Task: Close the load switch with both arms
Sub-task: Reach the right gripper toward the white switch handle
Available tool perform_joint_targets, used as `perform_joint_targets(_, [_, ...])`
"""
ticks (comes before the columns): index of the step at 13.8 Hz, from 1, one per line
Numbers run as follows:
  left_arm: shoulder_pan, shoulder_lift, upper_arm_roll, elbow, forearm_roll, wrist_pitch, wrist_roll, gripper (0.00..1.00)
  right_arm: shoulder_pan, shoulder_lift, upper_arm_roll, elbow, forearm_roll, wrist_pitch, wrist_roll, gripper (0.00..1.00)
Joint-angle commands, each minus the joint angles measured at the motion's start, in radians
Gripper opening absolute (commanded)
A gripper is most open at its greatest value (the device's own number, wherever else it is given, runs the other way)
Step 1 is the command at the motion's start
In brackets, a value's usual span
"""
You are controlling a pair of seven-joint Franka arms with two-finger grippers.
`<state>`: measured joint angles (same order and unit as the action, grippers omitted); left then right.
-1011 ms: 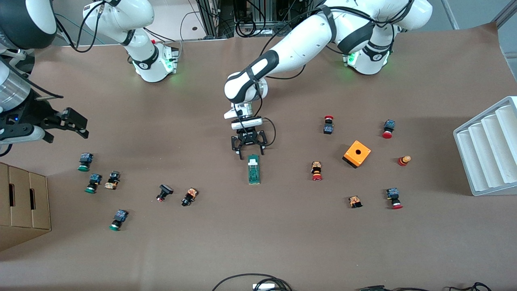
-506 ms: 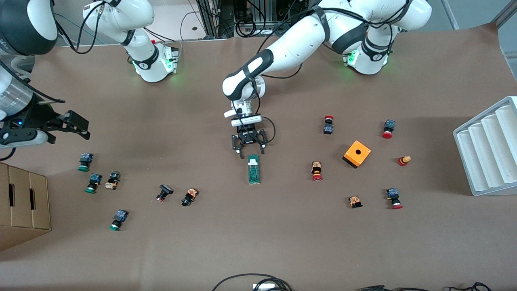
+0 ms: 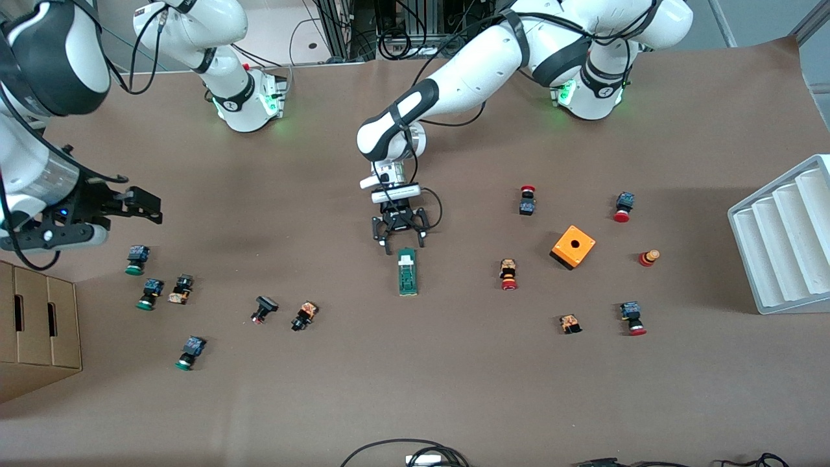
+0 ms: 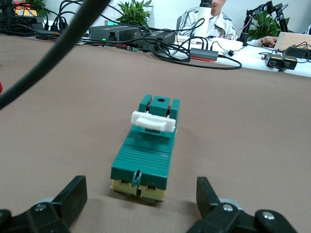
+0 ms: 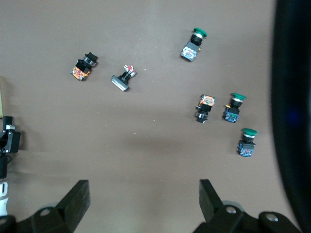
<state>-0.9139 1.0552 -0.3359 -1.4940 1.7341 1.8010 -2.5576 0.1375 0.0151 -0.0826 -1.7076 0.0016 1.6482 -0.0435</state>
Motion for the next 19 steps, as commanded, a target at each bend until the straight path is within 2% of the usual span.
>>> perform_joint_targets(1, [-0.003,0.046,-0.011,0.017,-0.024,0.02,-0.043,1.0,0.056,0.035,0.001,0.016,0.018,0.007,0.071,1.0])
perform_joint_targets(3, [-0.003,0.046,-0.011,0.018,-0.024,0.02,-0.038,1.0,0.065,0.071,0.001,0.016,0.11,0.065,0.247,1.0])
perform_joint_targets(4, [-0.003,0.045,-0.011,0.018,-0.024,0.02,-0.039,1.0,0.088,0.094,0.003,0.016,0.129,0.088,0.325,1.0])
perform_joint_targets(10, [-0.002,0.046,-0.011,0.018,-0.024,0.02,-0.039,1.0,0.276,0.216,0.001,0.014,0.13,0.258,0.805,1.0])
perform_joint_targets(15, [-0.002,0.046,-0.011,0.018,-0.024,0.02,-0.038,1.0,0.35,0.301,0.004,0.005,0.195,0.376,1.109,1.0])
perform_joint_targets(19, [-0.002,0.046,-0.009,0.018,-0.022,0.02,-0.039,1.0,0.379,0.299,0.018,-0.038,0.256,0.465,1.298,1.0])
